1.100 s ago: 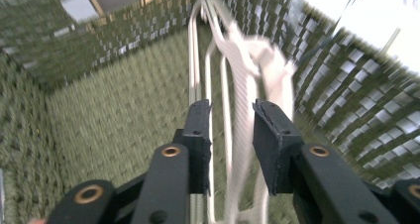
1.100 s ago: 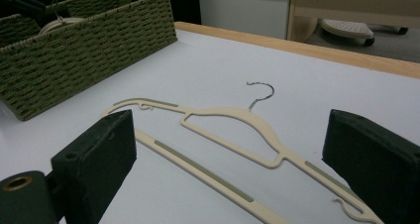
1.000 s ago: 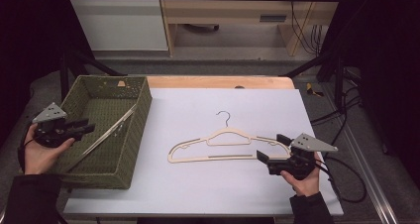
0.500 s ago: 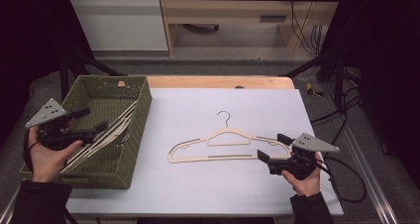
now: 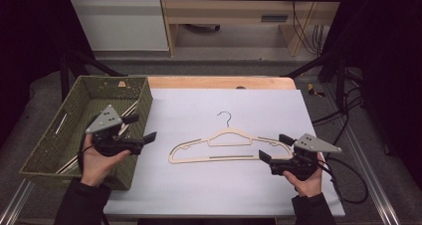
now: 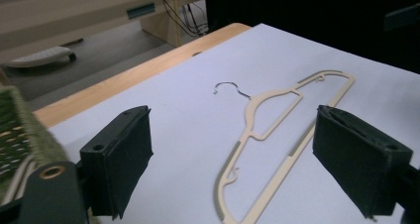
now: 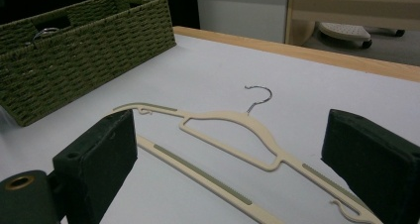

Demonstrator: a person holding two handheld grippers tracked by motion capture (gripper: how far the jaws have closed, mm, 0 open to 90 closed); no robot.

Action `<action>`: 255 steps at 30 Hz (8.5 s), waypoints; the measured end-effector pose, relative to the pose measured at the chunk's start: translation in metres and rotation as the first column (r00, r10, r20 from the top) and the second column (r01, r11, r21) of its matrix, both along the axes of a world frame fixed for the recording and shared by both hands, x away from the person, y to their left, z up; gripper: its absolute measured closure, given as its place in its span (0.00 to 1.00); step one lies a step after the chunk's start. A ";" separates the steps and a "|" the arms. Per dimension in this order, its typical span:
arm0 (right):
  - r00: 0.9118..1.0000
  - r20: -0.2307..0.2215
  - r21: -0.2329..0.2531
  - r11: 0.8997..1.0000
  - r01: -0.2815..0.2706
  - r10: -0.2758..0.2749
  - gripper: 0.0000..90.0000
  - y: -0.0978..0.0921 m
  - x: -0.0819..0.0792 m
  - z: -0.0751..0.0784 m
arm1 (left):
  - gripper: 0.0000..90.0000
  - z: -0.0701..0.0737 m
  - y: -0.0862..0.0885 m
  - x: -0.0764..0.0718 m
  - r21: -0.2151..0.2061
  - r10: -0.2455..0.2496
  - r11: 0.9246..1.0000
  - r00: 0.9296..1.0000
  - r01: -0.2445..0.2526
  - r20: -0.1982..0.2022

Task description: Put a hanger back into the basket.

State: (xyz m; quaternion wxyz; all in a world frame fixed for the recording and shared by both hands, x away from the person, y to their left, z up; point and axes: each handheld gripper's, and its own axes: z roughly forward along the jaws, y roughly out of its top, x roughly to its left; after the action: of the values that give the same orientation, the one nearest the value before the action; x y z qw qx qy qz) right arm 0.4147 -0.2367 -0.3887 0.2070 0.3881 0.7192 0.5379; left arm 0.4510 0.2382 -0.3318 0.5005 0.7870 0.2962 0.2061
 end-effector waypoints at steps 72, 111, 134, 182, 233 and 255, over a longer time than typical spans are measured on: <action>0.999 -0.023 0.018 0.999 -0.030 0.030 0.10 0.005 0.002 -0.005 | 0.81 -0.125 -0.103 0.068 0.298 -0.088 0.941 0.968 0.158 -0.235; 0.999 -0.019 0.013 0.999 -0.039 0.039 0.11 0.005 0.001 -0.004 | 0.79 -0.138 -0.112 0.029 0.279 -0.085 0.941 0.935 0.189 -0.345; 0.997 -0.047 -0.011 0.998 -0.067 0.066 0.11 0.019 0.004 -0.010 | 0.87 -0.138 -0.115 0.015 0.295 -0.090 0.937 0.943 0.189 -0.320; 0.972 -0.236 -0.073 0.997 0.002 -0.020 0.34 0.114 0.101 -0.034 | 0.88 -0.080 -0.116 -0.025 0.296 -0.072 0.950 0.991 0.102 -0.110; 0.981 -0.193 -0.091 0.996 -0.007 -0.011 1.00 0.116 0.086 -0.036 | 0.48 -0.090 -0.128 -0.002 0.125 -0.111 0.982 0.972 0.138 -0.207; 0.993 -0.072 -0.070 0.993 -0.100 0.095 0.99 0.106 0.056 -0.014 | 0.90 -0.092 -0.172 0.014 -0.009 -0.186 0.981 0.922 0.195 -0.340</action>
State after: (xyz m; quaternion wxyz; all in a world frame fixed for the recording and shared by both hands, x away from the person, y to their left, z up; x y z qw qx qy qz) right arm 0.4708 -0.1308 -0.4027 0.1696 0.3629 0.7632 0.5070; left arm 0.4652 0.0667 -0.4234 0.4499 0.8418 0.2976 0.0214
